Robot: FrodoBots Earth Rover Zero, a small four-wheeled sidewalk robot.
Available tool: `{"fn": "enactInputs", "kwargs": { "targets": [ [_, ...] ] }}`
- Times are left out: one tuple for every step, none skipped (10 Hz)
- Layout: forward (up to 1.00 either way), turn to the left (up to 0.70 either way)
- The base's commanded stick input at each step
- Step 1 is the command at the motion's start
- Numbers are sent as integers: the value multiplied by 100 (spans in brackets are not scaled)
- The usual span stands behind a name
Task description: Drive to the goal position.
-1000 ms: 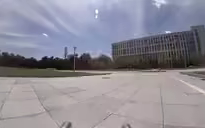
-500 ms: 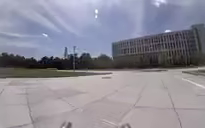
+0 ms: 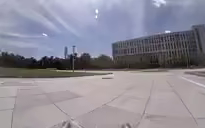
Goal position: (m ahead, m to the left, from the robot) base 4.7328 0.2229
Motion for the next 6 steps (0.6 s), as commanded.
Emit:
{"fn": "enactInputs", "kwargs": {
  "targets": [
    [70, -16],
    [70, 0],
    [70, 0],
    [70, 0],
    [70, 0],
    [70, 0]
  ]
}}
